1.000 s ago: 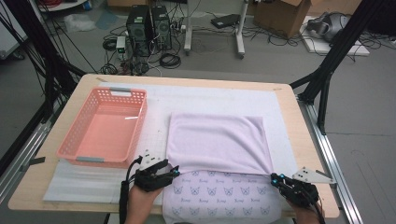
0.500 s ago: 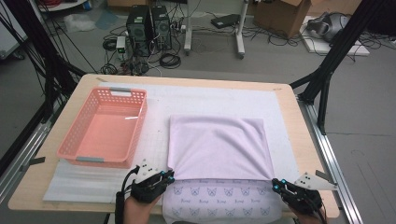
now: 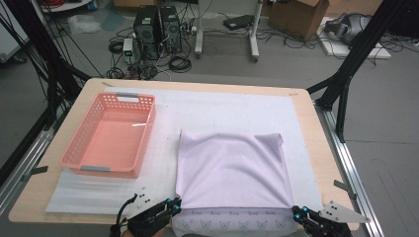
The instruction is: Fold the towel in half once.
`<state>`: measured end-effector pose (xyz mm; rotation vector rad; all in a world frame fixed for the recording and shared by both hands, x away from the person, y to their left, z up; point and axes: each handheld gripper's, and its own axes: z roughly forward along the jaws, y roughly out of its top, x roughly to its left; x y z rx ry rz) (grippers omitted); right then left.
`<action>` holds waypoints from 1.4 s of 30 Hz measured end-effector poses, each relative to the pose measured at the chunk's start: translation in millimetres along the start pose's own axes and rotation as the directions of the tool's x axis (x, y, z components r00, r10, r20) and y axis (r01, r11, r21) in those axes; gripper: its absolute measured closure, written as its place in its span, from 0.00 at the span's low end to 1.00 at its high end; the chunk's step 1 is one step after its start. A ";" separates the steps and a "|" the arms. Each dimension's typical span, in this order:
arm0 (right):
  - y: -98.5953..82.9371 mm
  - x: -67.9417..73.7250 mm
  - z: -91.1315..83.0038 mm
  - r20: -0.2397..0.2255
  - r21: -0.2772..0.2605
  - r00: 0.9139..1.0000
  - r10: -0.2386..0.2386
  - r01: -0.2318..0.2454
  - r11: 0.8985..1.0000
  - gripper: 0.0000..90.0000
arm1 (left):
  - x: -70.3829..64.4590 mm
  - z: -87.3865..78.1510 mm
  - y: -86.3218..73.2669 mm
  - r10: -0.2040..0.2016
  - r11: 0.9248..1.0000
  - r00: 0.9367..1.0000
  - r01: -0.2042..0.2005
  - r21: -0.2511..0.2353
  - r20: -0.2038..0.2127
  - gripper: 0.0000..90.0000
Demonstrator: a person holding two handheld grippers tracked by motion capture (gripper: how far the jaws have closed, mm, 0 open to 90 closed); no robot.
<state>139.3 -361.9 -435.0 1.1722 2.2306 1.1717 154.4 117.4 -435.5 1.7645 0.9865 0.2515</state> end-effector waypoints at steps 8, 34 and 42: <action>-0.7 0.6 0.8 -0.004 -0.018 0.999 0.046 -0.046 0.999 0.71 | 10.9 10.4 6.0 -0.024 1.000 1.000 0.024 -0.008 -0.005 0.59; 20.1 -42.5 37.4 0.108 -0.108 0.981 0.158 -0.146 0.983 0.68 | 71.1 55.8 40.7 -0.007 1.000 0.999 0.007 0.000 -0.033 0.49; 41.4 -41.8 73.4 0.083 -0.028 0.993 0.089 -0.087 0.996 0.66 | 66.9 72.0 41.1 0.024 0.999 1.000 -0.023 0.048 -0.003 0.50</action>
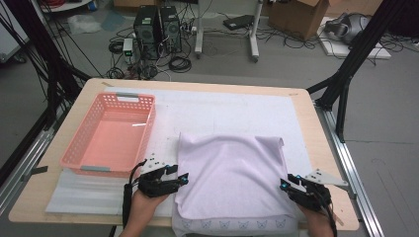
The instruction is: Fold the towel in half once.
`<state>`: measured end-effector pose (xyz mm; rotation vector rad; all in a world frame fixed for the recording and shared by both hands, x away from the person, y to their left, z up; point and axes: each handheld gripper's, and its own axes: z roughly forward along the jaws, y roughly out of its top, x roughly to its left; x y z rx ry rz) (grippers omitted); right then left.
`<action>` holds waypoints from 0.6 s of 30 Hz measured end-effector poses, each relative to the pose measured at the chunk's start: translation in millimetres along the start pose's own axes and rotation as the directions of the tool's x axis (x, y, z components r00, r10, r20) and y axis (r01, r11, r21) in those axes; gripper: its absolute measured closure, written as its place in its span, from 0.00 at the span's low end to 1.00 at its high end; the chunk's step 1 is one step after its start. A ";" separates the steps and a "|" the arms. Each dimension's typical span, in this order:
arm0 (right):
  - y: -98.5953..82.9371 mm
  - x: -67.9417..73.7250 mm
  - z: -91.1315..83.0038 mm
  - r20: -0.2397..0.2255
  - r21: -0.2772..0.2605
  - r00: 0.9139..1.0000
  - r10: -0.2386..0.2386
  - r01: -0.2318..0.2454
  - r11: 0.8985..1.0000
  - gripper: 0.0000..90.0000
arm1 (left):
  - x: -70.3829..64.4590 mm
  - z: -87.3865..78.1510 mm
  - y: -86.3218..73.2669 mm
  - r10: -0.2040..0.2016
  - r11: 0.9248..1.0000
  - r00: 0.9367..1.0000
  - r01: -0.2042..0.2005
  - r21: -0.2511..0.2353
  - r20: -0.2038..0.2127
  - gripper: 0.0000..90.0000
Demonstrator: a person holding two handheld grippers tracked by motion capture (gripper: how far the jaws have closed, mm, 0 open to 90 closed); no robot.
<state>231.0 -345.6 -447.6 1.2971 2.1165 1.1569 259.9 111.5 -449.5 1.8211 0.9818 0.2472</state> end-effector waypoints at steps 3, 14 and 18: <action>7.5 4.5 15.4 -0.009 0.039 1.000 -0.029 0.030 0.999 0.67 | -4.0 5.0 -1.3 0.019 0.999 1.000 -0.018 0.050 -0.011 0.50; 9.6 9.2 18.0 -0.002 0.064 0.996 -0.086 0.086 0.994 0.97 | -18.7 12.6 -1.6 0.125 0.986 0.989 -0.115 0.120 -0.076 0.88; 7.0 7.4 11.4 -0.020 0.047 0.997 -0.077 0.078 0.996 0.97 | -21.6 7.8 -3.6 0.120 0.989 0.990 -0.113 0.096 -0.073 0.97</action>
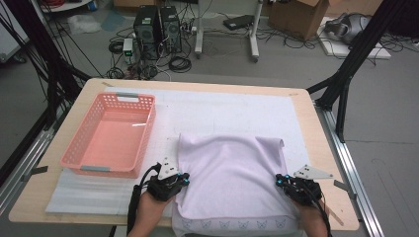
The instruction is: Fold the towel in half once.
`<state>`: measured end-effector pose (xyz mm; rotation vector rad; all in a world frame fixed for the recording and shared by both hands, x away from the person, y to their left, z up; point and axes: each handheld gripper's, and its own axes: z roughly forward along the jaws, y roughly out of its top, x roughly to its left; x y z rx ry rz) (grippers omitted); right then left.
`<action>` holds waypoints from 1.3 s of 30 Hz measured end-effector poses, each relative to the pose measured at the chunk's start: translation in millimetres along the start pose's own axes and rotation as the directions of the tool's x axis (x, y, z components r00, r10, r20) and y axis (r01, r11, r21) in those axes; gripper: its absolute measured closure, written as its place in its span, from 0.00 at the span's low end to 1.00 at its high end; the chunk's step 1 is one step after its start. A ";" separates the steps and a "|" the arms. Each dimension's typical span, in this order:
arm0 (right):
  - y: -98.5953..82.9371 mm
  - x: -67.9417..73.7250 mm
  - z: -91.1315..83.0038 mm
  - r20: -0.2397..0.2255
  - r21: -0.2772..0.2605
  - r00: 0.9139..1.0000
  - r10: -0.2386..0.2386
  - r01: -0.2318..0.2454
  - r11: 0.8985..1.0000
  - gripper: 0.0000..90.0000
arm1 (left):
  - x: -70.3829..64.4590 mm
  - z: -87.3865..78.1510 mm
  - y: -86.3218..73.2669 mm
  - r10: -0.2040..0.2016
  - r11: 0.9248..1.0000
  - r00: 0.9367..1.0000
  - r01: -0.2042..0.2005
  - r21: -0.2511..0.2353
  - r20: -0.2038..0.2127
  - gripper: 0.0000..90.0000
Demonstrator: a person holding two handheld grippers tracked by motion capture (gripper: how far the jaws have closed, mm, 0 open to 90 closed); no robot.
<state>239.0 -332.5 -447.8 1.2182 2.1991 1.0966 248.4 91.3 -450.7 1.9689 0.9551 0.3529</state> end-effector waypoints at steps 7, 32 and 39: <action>-6.2 1.3 -24.4 -0.046 -0.026 0.999 -0.007 0.006 1.000 0.97 | -1.8 -24.9 -7.9 -0.027 0.996 0.997 0.033 -0.082 0.068 0.98; 4.8 0.1 -21.4 0.052 -0.049 0.998 0.028 -0.025 0.998 0.64 | 17.6 -6.8 5.5 -0.070 0.993 0.996 0.075 -0.096 0.050 0.52; 6.4 1.8 9.4 0.041 0.045 0.999 0.003 -0.005 0.999 0.78 | 16.1 16.9 12.5 -0.013 1.000 0.999 0.012 0.018 0.034 0.56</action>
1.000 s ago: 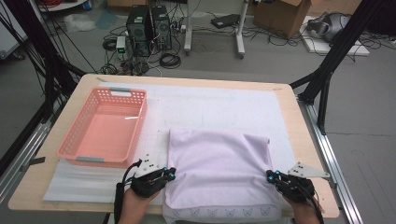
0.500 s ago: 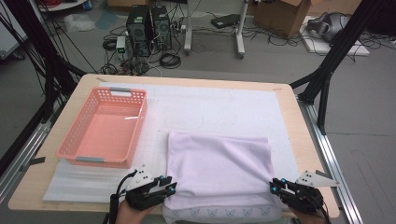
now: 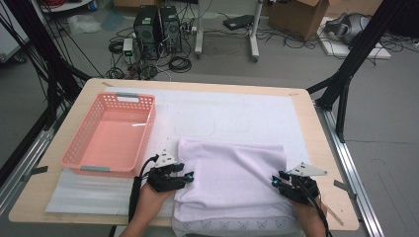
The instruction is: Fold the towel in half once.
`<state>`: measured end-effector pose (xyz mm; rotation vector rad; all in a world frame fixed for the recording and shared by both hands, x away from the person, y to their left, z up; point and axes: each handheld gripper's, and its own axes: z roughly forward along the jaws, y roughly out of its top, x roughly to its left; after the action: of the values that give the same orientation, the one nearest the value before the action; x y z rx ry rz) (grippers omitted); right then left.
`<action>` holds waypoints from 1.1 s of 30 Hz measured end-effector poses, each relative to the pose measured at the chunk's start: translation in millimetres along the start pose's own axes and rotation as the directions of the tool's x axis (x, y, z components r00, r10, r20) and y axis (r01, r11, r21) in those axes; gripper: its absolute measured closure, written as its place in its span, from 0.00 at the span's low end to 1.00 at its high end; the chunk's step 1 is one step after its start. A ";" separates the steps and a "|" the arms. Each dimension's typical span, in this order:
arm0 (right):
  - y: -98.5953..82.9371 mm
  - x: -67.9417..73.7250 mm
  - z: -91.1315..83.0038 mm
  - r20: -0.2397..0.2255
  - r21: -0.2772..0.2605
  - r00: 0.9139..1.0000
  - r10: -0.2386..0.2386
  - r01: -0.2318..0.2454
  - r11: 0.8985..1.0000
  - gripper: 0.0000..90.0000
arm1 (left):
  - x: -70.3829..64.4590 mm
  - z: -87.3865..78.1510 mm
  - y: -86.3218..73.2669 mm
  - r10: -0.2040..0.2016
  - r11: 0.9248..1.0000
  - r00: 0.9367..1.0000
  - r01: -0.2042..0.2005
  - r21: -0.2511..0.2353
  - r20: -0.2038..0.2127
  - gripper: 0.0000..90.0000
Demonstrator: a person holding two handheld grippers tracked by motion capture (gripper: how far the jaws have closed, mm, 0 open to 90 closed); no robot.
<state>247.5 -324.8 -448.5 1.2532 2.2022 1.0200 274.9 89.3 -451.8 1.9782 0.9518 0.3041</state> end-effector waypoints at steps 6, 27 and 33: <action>-2.3 0.6 -5.0 -0.018 -0.009 0.999 0.028 -0.028 1.000 0.97 | -12.7 -3.4 -2.4 0.046 0.999 0.997 -0.046 0.001 -0.068 0.94; -15.0 7.9 -52.4 -0.077 -0.045 0.997 0.032 -0.036 0.998 0.75 | -14.2 -45.3 -13.3 -0.009 0.988 0.997 0.021 -0.150 0.079 0.61; -0.2 -5.8 -48.0 -0.043 -0.119 0.998 0.036 -0.041 0.992 0.75 | 10.3 -27.0 5.8 -0.030 0.984 0.998 0.039 -0.173 0.055 0.58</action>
<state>219.2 -348.8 -417.5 1.2359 2.1193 1.1840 270.2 111.7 -433.3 1.8004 0.8947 0.3042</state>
